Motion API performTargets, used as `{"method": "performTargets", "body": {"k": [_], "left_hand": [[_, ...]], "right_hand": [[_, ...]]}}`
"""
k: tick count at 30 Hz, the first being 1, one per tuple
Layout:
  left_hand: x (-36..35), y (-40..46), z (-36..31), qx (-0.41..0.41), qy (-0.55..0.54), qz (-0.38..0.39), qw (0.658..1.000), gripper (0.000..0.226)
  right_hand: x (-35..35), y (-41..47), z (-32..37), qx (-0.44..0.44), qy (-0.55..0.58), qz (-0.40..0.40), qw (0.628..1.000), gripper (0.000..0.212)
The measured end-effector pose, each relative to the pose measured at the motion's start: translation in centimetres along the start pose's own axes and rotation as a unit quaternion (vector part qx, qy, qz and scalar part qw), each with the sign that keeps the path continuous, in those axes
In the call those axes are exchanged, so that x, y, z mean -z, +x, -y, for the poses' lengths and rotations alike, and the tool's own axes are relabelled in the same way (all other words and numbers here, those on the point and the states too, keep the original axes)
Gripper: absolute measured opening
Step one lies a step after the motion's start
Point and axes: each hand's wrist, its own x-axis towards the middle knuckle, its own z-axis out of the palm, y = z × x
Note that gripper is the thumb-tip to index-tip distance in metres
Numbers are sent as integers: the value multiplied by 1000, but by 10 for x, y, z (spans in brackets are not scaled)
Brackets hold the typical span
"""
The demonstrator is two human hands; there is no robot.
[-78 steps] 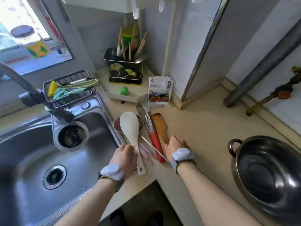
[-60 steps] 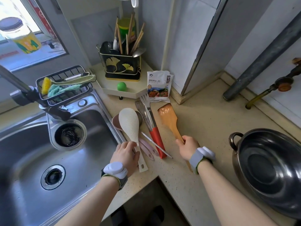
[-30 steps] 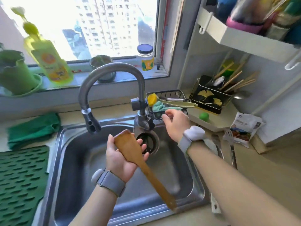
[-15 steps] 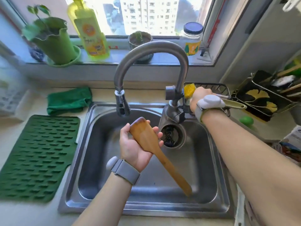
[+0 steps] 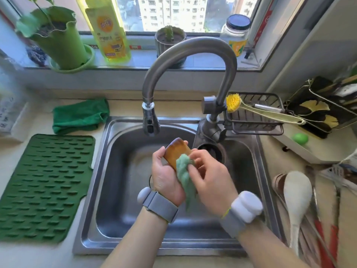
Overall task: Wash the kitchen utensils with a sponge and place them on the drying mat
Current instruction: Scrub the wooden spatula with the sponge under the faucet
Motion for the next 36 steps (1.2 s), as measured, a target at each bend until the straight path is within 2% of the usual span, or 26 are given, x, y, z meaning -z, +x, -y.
{"method": "performTargets", "body": {"k": [2,4,6,9,13,17,18,20,22,24,26,27,28,29,31,32,34,36], "left_hand": [[3,-2,-1,4,-14,3,1000,46],[7,-4,-7,3,-20,14,1000,46],[11,-6,-11,-22,-37,30,999,45],[13,-6,-15,-62,-62,34,996,43],[21,-13,-25,-36,-28,6,999,43],[22,-14,-18,-79,-69,13,994,36],[21,-12,-19,-80,-60,11,995,37],[22,-11,-26,-66,-37,3,997,42],[26,-11,-30,-43,-26,3,999,44],[29,-12,-26,-43,-27,15,999,43],[29,-10,-20,-45,-43,15,998,42],[30,-10,-19,-48,-50,8,998,41],[31,-9,-18,-51,-53,-2,997,41],[32,-9,-20,-49,-53,-9,997,42],[34,-10,-20,-26,-37,1,999,46],[37,-9,-19,-18,-36,16,999,47],[37,-9,-16,-14,-44,25,999,53],[39,-8,-19,-4,-43,12,999,71]], "right_hand": [[-29,-14,1,34,-27,12,999,26],[-33,-13,1,64,-26,30,997,33],[-32,-1,-9,88,-72,-18,993,29],[-41,9,-13,59,-112,-92,988,27],[-60,-13,6,113,-100,-43,988,22],[-42,20,6,45,-120,-71,989,31],[-42,17,8,57,-115,-63,990,32],[-49,0,10,96,-77,11,992,38],[-51,-12,3,130,-109,86,982,45],[-43,-3,-10,156,-148,69,974,37],[-32,9,-10,142,-168,45,974,32],[-28,16,-9,124,-149,33,980,29],[-22,22,-6,80,-76,10,994,22],[-19,29,2,10,44,-23,999,15],[-17,40,12,-101,224,-86,965,10],[-20,42,16,-111,232,-95,962,10],[-29,33,11,-43,121,-66,989,15],[-39,13,-2,44,-9,7,999,23]]}}
